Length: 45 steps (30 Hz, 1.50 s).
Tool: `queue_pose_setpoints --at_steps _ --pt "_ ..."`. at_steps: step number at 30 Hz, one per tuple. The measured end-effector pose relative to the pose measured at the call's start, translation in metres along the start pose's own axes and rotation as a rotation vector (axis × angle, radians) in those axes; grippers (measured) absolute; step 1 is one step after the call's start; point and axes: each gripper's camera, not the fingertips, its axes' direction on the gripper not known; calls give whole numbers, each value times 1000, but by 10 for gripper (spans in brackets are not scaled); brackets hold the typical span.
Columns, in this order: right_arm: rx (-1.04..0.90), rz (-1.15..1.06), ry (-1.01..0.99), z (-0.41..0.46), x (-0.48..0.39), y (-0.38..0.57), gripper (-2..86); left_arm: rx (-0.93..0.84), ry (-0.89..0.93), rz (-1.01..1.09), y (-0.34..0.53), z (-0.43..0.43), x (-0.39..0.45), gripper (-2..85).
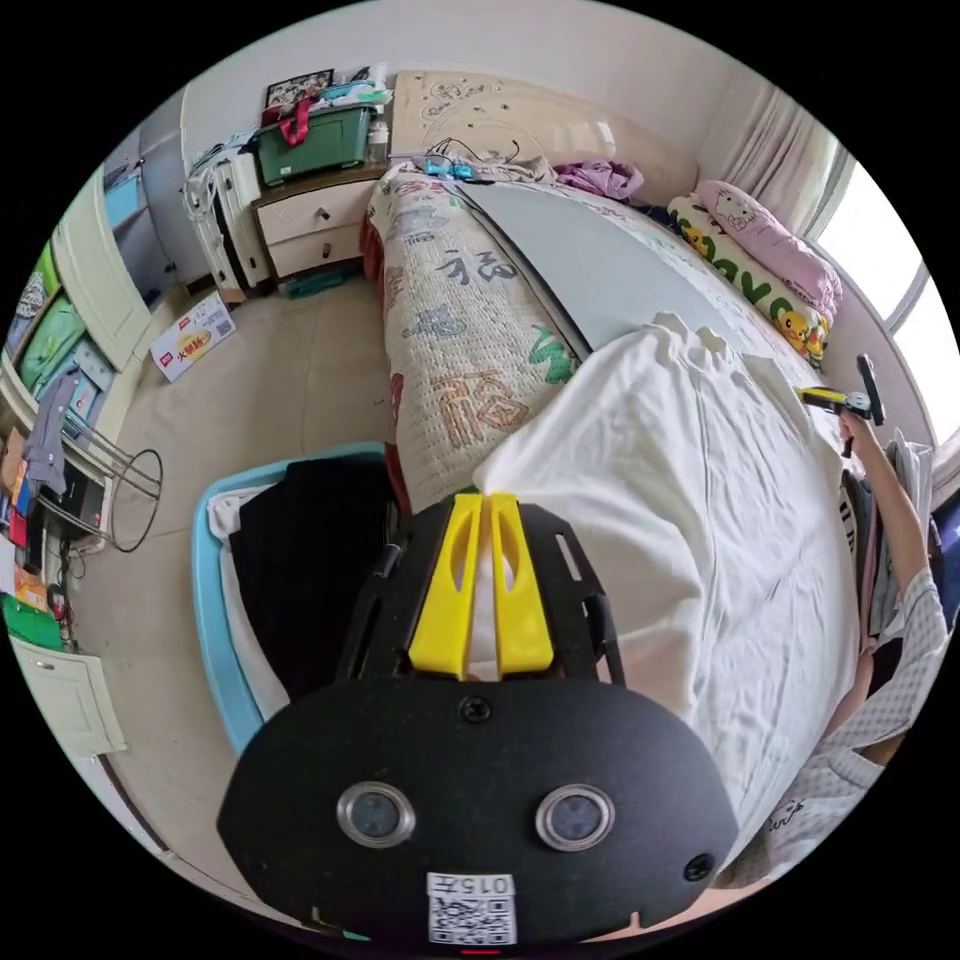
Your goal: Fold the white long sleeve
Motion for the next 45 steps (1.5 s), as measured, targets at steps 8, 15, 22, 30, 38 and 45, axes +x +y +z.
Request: queue_pose_setpoints --at_steps 8,15,22,30,38,45 --pt "-49 188 190 20 16 13 10 56 -208 -60 0 0 7 13" --pt "26 325 186 -38 11 53 97 38 -248 -159 23 -7 11 53" --pt "456 159 -278 -245 -88 275 75 260 -78 -155 141 -130 43 70" --pt "380 -33 -432 -317 -206 638 82 361 321 -172 389 -212 148 79" --pt "401 303 -490 -330 -148 789 88 301 125 -348 481 -196 182 101" --pt "192 300 -534 -262 -157 795 84 241 183 -453 489 -143 168 66"
